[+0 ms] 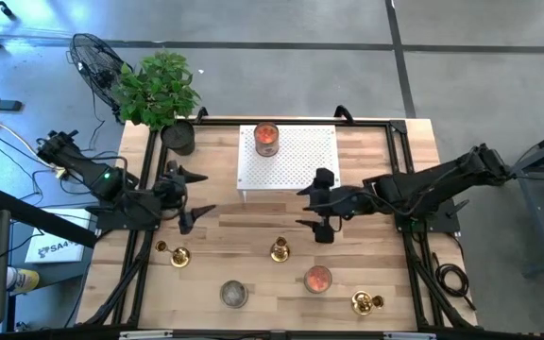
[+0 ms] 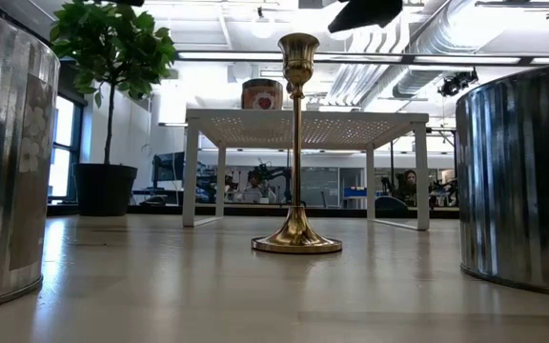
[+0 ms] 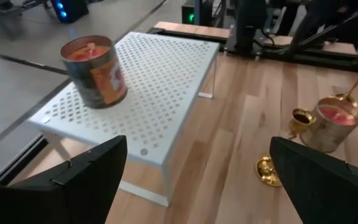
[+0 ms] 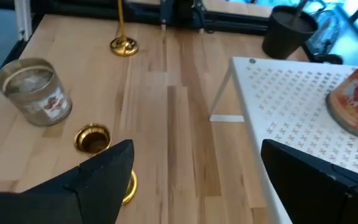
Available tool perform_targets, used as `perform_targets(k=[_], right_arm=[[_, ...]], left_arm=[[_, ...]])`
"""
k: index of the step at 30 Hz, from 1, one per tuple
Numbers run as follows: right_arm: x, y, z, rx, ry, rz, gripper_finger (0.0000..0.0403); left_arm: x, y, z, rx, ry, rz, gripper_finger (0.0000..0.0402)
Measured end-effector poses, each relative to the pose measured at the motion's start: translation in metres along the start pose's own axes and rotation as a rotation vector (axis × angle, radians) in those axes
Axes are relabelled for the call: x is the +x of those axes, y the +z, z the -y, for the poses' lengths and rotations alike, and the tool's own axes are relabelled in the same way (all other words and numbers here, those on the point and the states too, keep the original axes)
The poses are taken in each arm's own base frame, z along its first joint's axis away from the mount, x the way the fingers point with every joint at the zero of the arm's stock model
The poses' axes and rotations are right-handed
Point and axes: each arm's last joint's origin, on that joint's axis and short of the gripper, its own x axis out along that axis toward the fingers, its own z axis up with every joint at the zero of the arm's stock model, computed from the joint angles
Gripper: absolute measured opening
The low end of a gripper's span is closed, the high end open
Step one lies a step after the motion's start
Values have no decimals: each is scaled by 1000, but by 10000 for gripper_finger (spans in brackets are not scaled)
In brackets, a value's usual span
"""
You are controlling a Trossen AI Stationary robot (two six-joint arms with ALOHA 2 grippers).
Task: Pick & Place candle stick holders
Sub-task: Put the left gold candle holder on the shelf
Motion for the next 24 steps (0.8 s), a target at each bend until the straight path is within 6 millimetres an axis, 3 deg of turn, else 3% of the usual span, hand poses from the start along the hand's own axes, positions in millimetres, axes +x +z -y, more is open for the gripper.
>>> perform_targets(k=[13,24], right_arm=[[-6,4,-16,59,-29,80,346],[14,-23,-12,84,-73,116,346]], left_arm=[[-1,-8,0,65,-53,-86,387],[-4,-3,-6,169,20,-19,387]])
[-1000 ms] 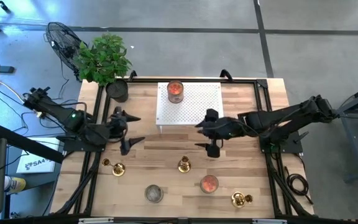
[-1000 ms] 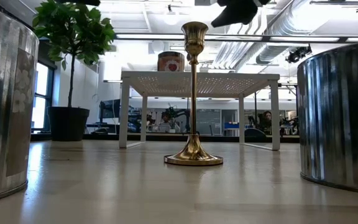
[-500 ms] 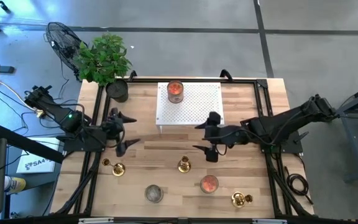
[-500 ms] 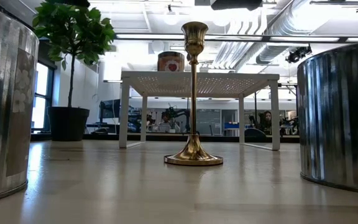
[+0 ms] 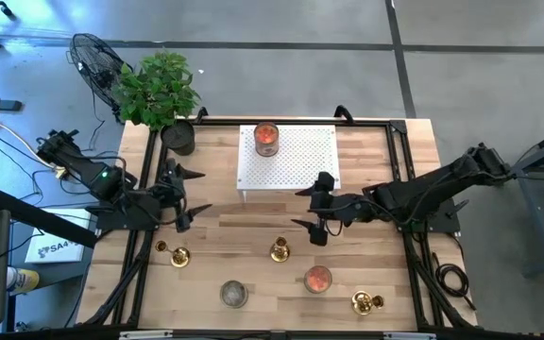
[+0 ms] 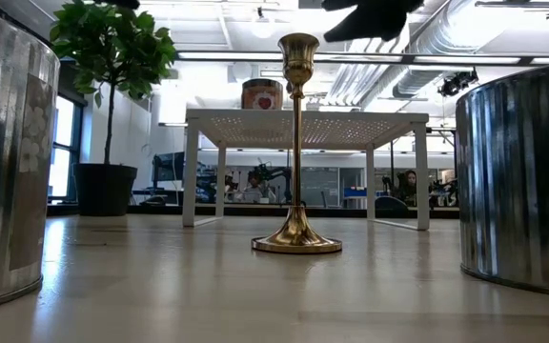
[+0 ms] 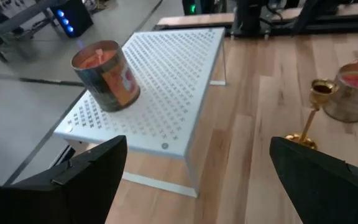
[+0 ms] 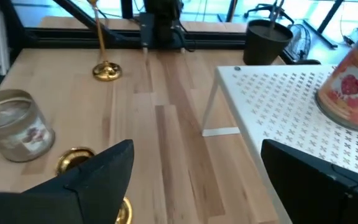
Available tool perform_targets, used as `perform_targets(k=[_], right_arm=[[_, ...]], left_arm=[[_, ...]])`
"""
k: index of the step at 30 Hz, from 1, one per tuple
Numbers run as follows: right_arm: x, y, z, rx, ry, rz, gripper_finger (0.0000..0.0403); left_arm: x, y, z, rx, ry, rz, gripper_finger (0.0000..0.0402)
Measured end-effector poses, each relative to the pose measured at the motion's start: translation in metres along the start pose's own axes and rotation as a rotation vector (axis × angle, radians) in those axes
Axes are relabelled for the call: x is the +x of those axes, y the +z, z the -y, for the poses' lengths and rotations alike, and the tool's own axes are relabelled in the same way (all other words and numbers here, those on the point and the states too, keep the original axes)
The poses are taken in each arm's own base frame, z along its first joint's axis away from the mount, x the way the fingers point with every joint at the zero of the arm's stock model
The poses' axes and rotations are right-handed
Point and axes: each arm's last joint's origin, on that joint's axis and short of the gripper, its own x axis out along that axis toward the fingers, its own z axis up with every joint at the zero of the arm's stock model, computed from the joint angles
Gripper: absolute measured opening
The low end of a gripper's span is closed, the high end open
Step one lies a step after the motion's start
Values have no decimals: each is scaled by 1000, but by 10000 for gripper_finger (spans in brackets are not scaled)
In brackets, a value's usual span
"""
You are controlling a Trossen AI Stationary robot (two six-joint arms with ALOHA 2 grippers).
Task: Pick & Place candle stick holders
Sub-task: Put the left gold candle holder on the shelf
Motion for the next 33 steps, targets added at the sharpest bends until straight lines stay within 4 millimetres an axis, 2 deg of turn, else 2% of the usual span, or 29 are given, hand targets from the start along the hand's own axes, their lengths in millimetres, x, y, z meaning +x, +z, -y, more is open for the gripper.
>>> perform_targets(k=[6,13,18,26,30,33], right_arm=[[3,-5,1,14,6,17,346],[3,-3,1,27,10,43,346],[3,-2,1,28,10,44,346],[3,-3,1,28,6,44,346],[3,-3,1,26,4,41,346],[4,-3,3,16,-4,41,346]], left_arm=[[-7,1,-6,-28,-44,13,387],[-22,1,-21,-79,-160,28,387],[-31,-7,-31,-136,-258,-31,387],[-34,-20,-37,-197,-271,-165,387],[-35,-21,-36,-195,-326,-203,387],[-43,-14,-43,-211,-332,-211,387]])
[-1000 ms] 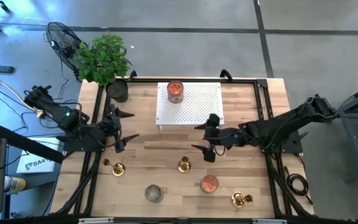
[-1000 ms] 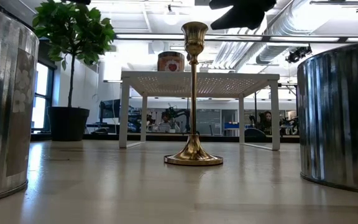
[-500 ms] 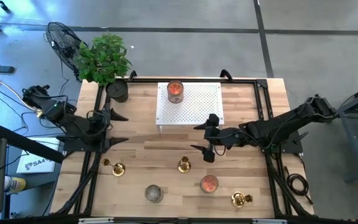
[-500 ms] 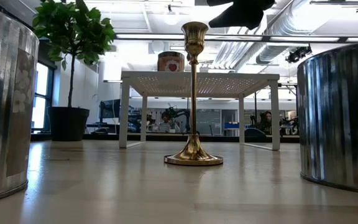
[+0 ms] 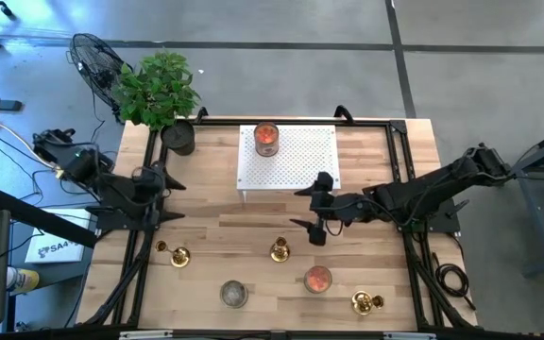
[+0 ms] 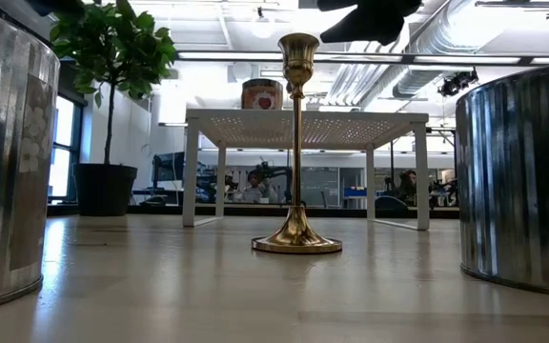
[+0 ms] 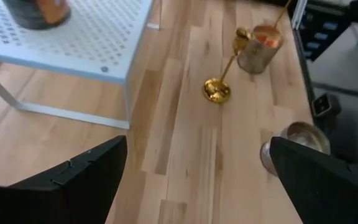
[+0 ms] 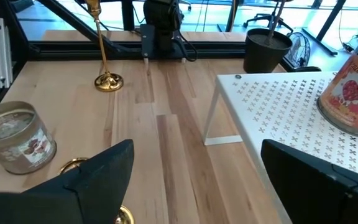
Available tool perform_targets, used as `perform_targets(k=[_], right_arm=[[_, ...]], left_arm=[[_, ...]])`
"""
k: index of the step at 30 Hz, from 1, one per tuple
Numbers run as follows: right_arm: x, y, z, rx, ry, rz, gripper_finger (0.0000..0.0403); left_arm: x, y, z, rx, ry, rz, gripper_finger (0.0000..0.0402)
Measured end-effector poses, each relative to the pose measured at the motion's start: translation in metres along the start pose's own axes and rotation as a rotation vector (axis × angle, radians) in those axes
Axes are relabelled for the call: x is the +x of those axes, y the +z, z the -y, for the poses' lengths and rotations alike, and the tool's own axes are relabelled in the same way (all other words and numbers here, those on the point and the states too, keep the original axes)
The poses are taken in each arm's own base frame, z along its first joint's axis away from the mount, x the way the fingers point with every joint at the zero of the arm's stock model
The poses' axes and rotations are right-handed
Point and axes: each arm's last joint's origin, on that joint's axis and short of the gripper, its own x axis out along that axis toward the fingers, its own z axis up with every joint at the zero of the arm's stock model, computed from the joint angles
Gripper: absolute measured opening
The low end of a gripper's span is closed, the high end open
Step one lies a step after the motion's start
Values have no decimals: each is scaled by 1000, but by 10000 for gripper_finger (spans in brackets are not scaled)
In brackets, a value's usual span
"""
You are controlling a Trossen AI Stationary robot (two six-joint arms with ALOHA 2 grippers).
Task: Pick & Place candle stick holders
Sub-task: Put the left gold candle holder on the shelf
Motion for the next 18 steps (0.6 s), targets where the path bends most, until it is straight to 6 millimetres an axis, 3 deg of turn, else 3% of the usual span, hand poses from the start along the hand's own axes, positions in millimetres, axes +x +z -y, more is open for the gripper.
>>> perform_targets(k=[8,18], right_arm=[[2,0,5,-8,-9,-5,346],[2,-2,5,-18,-13,-27,346]], left_arm=[[-25,2,-15,-140,103,-72,387],[-11,-4,-6,-447,157,-259,387]])
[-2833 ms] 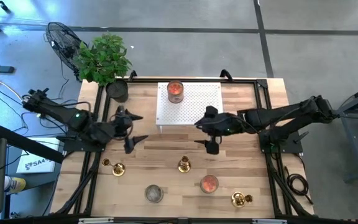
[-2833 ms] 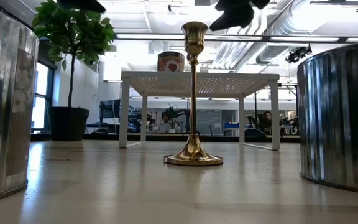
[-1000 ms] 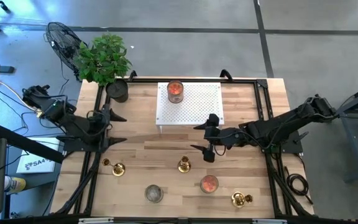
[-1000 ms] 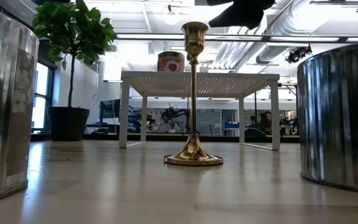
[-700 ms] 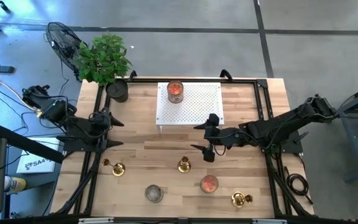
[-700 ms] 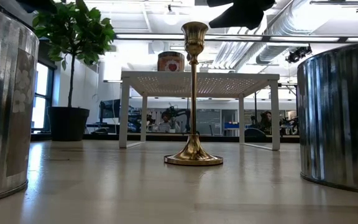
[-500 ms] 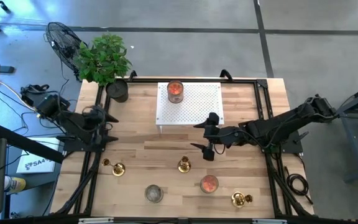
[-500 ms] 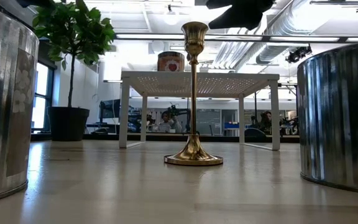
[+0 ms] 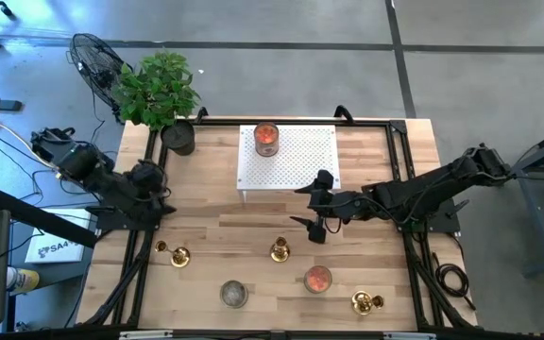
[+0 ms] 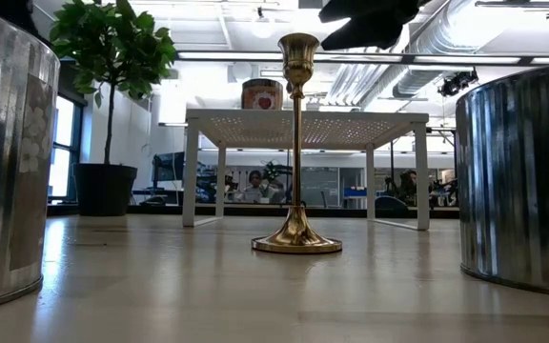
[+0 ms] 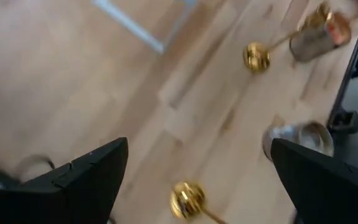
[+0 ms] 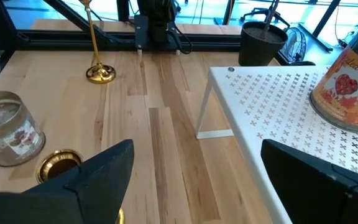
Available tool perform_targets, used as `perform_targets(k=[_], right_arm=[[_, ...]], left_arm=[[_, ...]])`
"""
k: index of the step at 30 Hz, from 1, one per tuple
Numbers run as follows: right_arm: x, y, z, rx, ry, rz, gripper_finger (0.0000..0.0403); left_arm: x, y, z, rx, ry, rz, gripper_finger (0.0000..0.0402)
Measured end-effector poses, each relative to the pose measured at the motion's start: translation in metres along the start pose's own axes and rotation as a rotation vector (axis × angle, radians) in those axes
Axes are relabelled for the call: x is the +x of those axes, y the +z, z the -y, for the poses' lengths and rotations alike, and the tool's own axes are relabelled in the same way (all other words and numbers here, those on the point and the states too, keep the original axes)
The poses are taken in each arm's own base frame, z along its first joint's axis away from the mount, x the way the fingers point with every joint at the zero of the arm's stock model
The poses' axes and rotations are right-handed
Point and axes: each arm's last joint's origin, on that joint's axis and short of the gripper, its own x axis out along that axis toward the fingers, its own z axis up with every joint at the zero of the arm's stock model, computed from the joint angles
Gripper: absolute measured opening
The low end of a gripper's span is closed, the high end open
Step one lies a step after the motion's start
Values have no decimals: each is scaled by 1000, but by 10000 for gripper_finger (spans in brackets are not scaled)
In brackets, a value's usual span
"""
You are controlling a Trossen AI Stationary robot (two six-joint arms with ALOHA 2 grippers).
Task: Pick & Place candle stick holders
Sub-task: Put the left gold candle holder on the shelf
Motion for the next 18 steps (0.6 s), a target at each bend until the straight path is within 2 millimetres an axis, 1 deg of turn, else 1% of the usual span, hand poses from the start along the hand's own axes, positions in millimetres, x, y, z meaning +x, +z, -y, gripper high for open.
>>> perform_targets(k=[3,6,12,18], right_arm=[[0,0,0,1,0,2,346],[0,0,0,1,-1,2,346],[0,0,0,2,-2,2,346],[0,0,0,3,-2,2,346]], left_arm=[[6,-2,6,-50,9,-83,387],[10,-5,8,-91,61,-145,387],[18,-10,8,-219,229,-263,387],[29,-12,19,-258,266,-328,387]])
